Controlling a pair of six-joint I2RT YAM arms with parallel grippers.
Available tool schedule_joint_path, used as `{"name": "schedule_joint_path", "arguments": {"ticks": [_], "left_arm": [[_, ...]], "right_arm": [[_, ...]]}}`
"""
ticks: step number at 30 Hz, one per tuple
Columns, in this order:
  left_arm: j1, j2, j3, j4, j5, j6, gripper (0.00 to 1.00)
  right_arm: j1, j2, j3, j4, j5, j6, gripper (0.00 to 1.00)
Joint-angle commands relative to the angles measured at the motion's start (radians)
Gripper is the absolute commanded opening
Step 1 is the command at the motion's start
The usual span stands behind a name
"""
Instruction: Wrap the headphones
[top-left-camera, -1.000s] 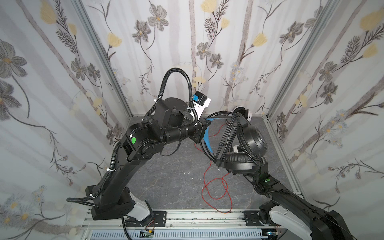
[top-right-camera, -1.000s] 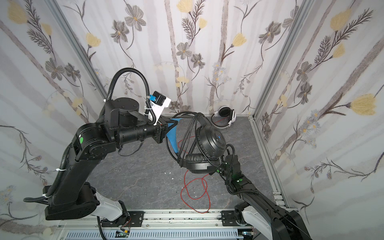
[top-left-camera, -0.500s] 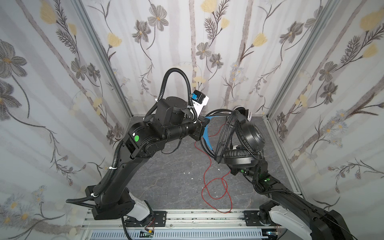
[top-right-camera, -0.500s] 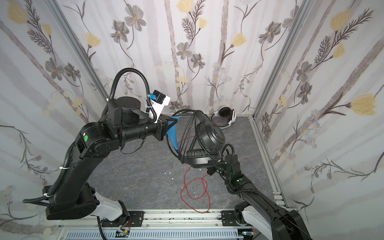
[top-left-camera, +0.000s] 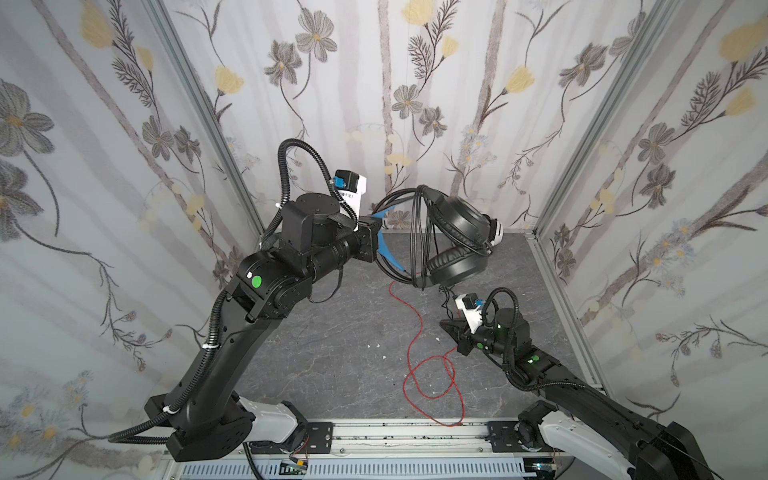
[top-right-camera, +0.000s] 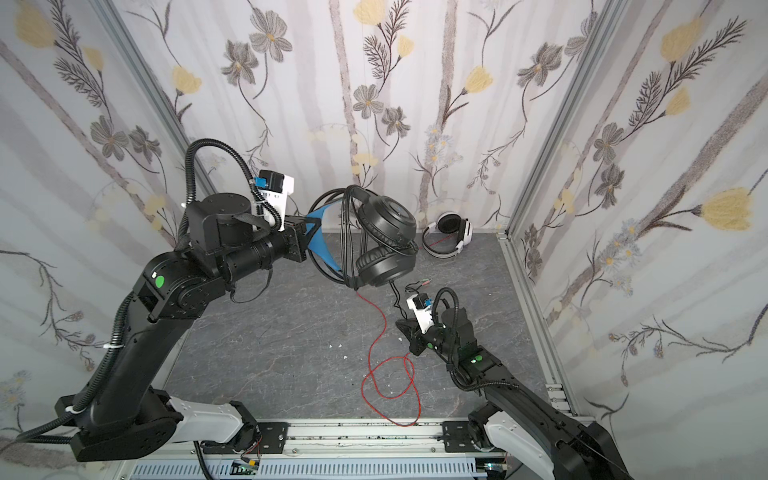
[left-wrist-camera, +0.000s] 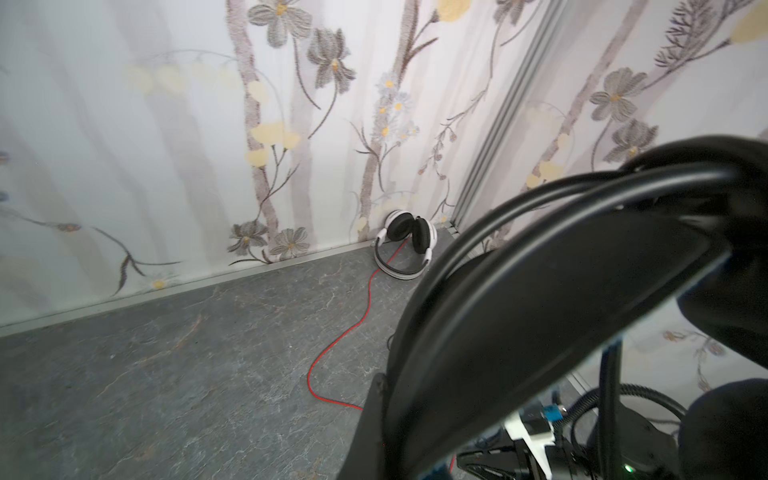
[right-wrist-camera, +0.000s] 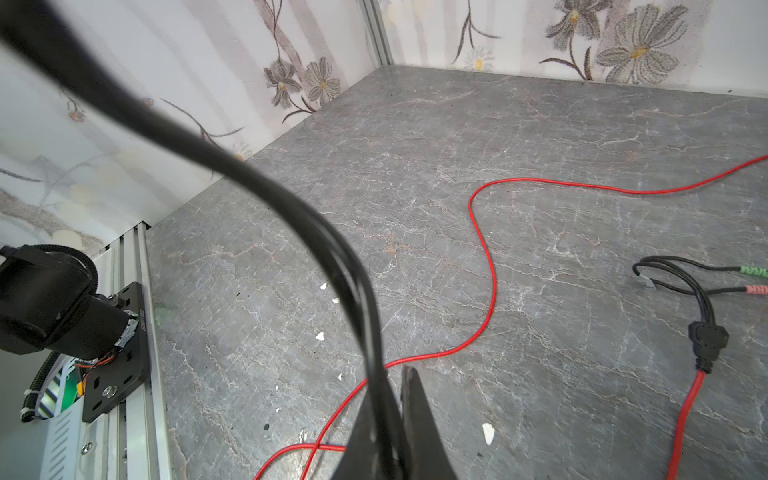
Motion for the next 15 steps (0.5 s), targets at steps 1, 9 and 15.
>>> {"name": "schedule_joint_path", "arguments": {"ticks": [1, 9, 15], "left_arm": [[0.055, -0.028, -0.061, 0.203, -0.088, -0.133, 0.0], [0.135, -0.004, -0.157, 0.331, -0.191, -0.226, 0.0], [0.161, 0.037, -0.166, 0.367, -0.24, -0.232, 0.0]], "right_arm": [[0.032, -0.009, 0.027, -0.063, 0.061, -0.033, 0.0], [0.154, -0.056, 0.089, -0.197, 0.138, -0.088, 0.0], [0.308, -0.08, 0.141, -0.292, 0.204, -0.135, 0.0]]}}
